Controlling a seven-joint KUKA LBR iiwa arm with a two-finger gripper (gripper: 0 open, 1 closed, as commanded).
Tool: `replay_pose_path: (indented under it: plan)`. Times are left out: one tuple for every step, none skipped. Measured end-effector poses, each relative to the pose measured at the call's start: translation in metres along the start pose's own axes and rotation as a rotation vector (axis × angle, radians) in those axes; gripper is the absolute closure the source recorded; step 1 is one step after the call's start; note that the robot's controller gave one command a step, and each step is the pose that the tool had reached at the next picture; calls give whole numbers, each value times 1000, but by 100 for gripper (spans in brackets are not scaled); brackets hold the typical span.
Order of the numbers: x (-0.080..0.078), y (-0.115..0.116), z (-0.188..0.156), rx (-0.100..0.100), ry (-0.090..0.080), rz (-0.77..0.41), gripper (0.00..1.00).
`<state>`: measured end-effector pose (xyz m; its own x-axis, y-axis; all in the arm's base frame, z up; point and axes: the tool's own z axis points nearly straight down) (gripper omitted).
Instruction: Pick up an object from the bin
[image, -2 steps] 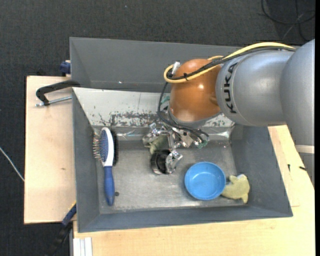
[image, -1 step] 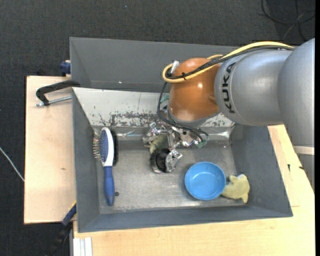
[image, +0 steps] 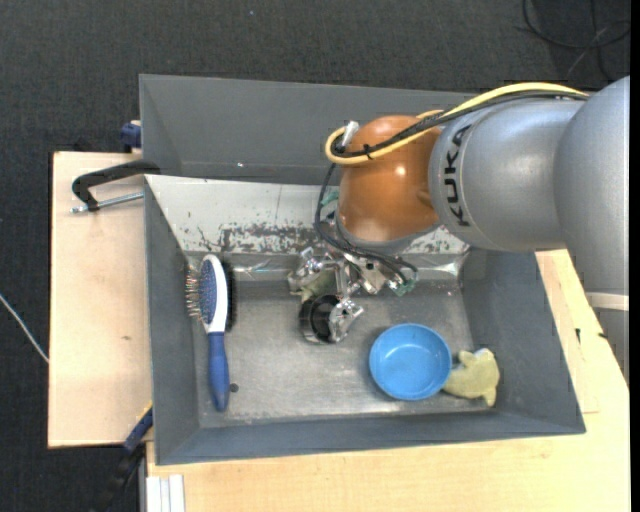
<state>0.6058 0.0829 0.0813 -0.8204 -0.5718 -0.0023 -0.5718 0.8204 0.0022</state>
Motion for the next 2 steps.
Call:
replay_pose_path:
  plan:
    - [-3,0,-54,6,-9,1,100]
    - [-5,0,-61,3,-6,3,100]
